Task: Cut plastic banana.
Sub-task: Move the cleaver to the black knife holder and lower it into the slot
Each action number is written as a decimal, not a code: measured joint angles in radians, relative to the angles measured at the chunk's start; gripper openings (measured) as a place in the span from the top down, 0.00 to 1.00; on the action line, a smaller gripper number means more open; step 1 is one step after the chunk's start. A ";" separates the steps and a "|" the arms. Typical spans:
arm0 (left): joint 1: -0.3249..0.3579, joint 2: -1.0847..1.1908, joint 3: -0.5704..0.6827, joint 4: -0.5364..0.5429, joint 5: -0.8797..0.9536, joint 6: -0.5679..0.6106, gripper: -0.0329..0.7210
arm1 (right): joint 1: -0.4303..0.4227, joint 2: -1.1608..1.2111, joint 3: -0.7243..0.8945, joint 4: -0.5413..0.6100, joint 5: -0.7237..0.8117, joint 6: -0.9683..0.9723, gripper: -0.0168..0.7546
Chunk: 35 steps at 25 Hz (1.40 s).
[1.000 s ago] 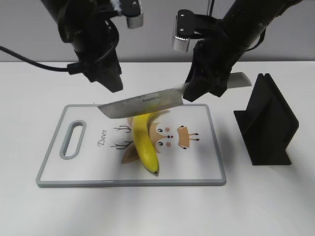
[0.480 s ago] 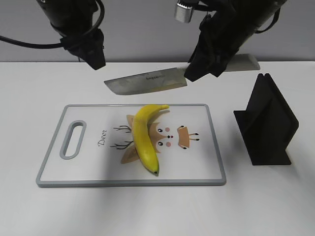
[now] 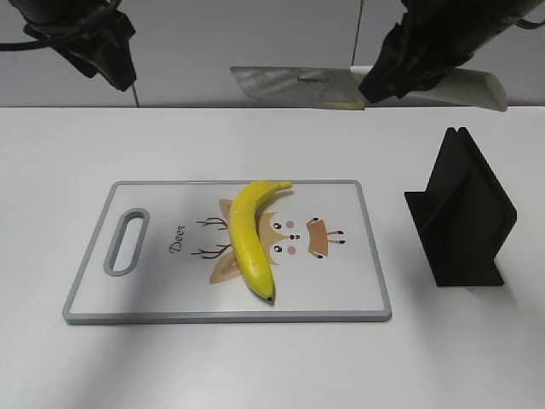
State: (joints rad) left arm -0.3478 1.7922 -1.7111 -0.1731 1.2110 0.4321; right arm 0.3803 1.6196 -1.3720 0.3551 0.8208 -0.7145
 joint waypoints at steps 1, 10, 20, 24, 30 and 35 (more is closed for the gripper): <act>0.010 -0.006 0.000 0.000 0.000 -0.029 0.26 | 0.000 -0.025 0.032 -0.015 -0.030 0.045 0.76; 0.037 -0.058 0.000 0.125 0.007 -0.224 0.26 | -0.056 -0.251 0.268 -0.129 -0.183 0.402 0.76; 0.037 -0.099 0.024 0.207 0.003 -0.351 0.28 | -0.101 -0.490 0.487 -0.430 -0.234 0.839 0.76; 0.037 -0.171 0.134 0.235 -0.053 -0.405 0.29 | -0.101 -0.549 0.557 -0.508 -0.247 0.975 0.76; 0.037 -0.294 0.319 0.249 -0.110 -0.447 0.33 | -0.101 -0.582 0.710 -0.565 -0.387 1.136 0.76; 0.037 -0.390 0.486 0.289 -0.185 -0.485 0.40 | -0.101 -0.582 0.785 -0.639 -0.473 1.250 0.76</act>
State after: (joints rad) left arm -0.3112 1.4026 -1.2256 0.1163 1.0261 -0.0529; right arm 0.2790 1.0379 -0.5871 -0.2838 0.3482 0.5355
